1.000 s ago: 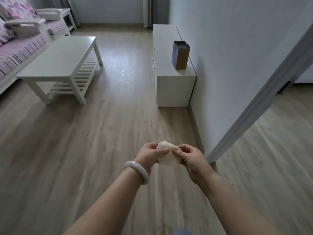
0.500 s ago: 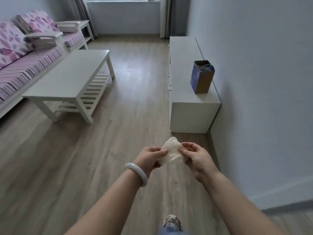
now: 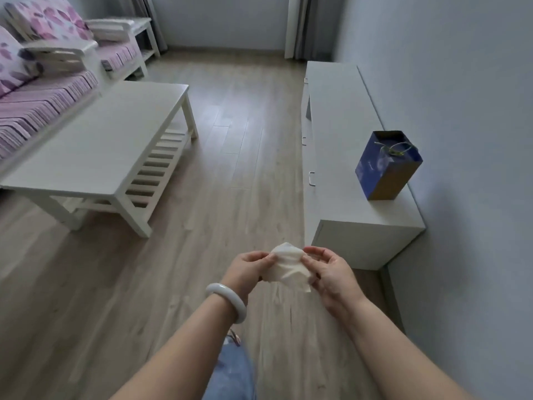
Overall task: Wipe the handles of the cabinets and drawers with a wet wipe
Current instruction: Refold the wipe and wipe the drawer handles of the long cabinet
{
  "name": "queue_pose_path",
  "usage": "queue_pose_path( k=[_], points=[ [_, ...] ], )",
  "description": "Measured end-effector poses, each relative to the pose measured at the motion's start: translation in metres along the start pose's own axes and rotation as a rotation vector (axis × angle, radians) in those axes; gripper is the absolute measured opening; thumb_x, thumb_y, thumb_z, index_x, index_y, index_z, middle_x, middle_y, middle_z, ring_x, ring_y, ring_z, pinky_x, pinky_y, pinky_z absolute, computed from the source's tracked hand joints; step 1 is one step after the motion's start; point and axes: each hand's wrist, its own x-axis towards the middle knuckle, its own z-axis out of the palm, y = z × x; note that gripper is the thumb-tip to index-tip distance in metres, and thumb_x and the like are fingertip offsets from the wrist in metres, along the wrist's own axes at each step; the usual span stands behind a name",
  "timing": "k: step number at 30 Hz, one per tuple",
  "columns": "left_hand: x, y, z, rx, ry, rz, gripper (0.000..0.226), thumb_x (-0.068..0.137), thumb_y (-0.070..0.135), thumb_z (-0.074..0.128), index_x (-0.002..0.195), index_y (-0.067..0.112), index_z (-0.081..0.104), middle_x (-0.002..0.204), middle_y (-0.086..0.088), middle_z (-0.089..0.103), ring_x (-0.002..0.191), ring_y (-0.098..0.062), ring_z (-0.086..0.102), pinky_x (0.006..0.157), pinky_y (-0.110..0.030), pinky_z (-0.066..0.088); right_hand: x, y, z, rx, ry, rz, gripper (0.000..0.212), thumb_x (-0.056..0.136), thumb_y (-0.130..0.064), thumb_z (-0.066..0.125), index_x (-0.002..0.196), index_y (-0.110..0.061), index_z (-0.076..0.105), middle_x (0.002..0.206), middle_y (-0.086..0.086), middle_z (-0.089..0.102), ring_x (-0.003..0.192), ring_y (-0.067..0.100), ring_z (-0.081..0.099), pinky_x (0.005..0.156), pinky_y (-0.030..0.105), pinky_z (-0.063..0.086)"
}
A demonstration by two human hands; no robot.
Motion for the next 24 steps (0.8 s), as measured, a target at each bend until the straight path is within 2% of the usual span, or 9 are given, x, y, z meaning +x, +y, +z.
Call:
queue_pose_path(
  k=[5, 10, 13, 15, 19, 24],
  points=[
    [0.116, 0.067, -0.041, 0.101, -0.108, -0.035, 0.018, 0.092, 0.019, 0.063, 0.092, 0.004, 0.073, 0.081, -0.014, 0.063, 0.076, -0.023, 0.049, 0.073, -0.035, 0.041, 0.098, -0.037, 0.059, 0.096, 0.063, 0.012, 0.021, 0.089, -0.003, 0.063, 0.110, -0.002, 0.060, 0.092, 0.016, 0.072, 0.080, 0.026, 0.069, 0.079, 0.041, 0.055],
    [0.214, 0.128, -0.041, 0.162, -0.202, -0.097, 0.016, 0.093, 0.020, 0.061, 0.091, 0.009, 0.072, 0.088, -0.014, 0.069, 0.079, -0.023, 0.061, 0.081, -0.038, 0.053, 0.172, -0.082, 0.089, 0.103, 0.151, 0.003, 0.020, 0.091, -0.008, 0.062, 0.110, -0.003, 0.060, 0.094, 0.015, 0.071, 0.074, 0.021, 0.068, 0.066, 0.032, 0.055],
    [0.268, 0.159, -0.034, 0.207, -0.266, -0.116, 0.016, 0.091, 0.022, 0.064, 0.093, 0.008, 0.073, 0.093, -0.014, 0.073, 0.083, -0.025, 0.065, 0.087, -0.041, 0.054, 0.217, -0.109, 0.096, 0.059, 0.170, -0.018, 0.024, 0.089, -0.003, 0.063, 0.113, -0.004, 0.058, 0.092, 0.012, 0.071, 0.072, 0.016, 0.069, 0.059, 0.027, 0.056],
    [0.311, 0.182, -0.028, 0.224, -0.319, -0.141, 0.017, 0.089, 0.022, 0.066, 0.097, 0.008, 0.073, 0.096, -0.012, 0.074, 0.087, -0.024, 0.069, 0.081, -0.035, 0.058, 0.259, -0.127, 0.098, 0.033, 0.211, -0.025, 0.025, 0.088, 0.000, 0.063, 0.112, -0.006, 0.059, 0.092, 0.011, 0.072, 0.074, 0.015, 0.070, 0.060, 0.026, 0.057],
    [0.400, 0.231, -0.016, 0.253, -0.375, -0.172, 0.011, 0.085, 0.013, 0.071, 0.095, 0.009, 0.072, 0.084, -0.006, 0.073, 0.077, -0.017, 0.070, 0.067, -0.031, 0.057, 0.347, -0.165, 0.103, 0.036, 0.247, -0.058, 0.024, 0.086, 0.004, 0.063, 0.108, -0.006, 0.063, 0.098, 0.019, 0.071, 0.081, 0.024, 0.068, 0.078, 0.040, 0.057],
    [0.504, 0.292, -0.007, 0.334, -0.358, -0.155, 0.008, 0.085, 0.003, 0.068, 0.091, 0.008, 0.070, 0.075, -0.005, 0.068, 0.065, -0.014, 0.065, 0.061, -0.028, 0.056, 0.445, -0.216, 0.115, 0.031, 0.230, -0.033, 0.018, 0.086, 0.006, 0.063, 0.100, -0.003, 0.069, 0.088, 0.015, 0.070, 0.075, 0.023, 0.065, 0.067, 0.033, 0.055]
  ],
)
